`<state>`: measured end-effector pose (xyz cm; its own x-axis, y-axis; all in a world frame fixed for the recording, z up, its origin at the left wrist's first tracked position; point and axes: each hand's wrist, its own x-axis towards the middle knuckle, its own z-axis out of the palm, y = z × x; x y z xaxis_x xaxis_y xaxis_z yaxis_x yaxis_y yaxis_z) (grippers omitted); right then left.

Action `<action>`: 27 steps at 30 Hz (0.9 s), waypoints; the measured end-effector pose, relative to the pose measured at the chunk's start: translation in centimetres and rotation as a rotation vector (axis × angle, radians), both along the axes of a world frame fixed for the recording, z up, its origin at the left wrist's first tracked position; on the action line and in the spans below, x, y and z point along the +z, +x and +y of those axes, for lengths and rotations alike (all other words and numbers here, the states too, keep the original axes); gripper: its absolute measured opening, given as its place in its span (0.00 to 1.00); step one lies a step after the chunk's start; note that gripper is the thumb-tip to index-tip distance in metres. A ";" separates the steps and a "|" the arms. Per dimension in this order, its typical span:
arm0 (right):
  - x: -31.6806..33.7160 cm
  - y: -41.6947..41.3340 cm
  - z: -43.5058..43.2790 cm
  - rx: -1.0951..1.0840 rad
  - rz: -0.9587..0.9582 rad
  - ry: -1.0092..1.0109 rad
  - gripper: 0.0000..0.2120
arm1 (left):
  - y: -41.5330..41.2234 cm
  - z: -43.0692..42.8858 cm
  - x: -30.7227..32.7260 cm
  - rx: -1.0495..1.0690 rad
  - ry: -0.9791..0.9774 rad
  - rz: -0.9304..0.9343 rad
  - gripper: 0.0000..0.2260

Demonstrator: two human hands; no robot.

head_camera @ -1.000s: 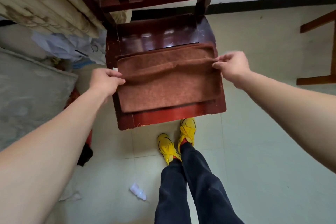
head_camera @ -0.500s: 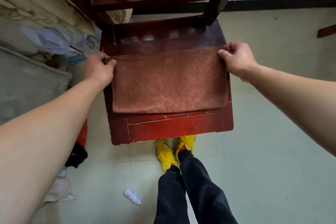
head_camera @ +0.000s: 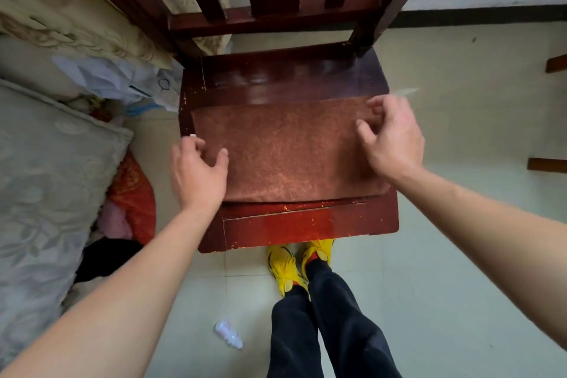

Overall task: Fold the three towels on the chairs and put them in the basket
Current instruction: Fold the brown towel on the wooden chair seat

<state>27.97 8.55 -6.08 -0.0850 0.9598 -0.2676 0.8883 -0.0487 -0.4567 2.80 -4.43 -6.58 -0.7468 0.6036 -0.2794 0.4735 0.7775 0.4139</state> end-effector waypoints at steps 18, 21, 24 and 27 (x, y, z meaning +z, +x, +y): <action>-2.8 0.9 -5.9 0.053 -0.012 -0.439 0.08 | -2.6 -7.6 -0.6 0.210 -0.243 -0.552 0.09; -2.7 0.9 -5.9 0.079 -0.048 -0.454 0.08 | -1.9 -8.3 -0.5 0.208 -0.221 -0.567 0.10; -2.7 0.8 -5.6 0.078 -0.067 -0.476 0.09 | -1.1 -8.3 -0.6 0.255 -0.200 -0.701 0.12; -1.8 0.5 -5.4 0.109 -0.109 -0.501 0.08 | -0.8 -8.9 -0.8 0.185 -0.380 -0.410 0.14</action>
<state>28.48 3.13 -7.90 -0.1229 0.6989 -0.7046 0.9414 -0.1426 -0.3057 1.97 -13.29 -7.38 -0.6152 0.2747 -0.7390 0.1759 0.9615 0.2110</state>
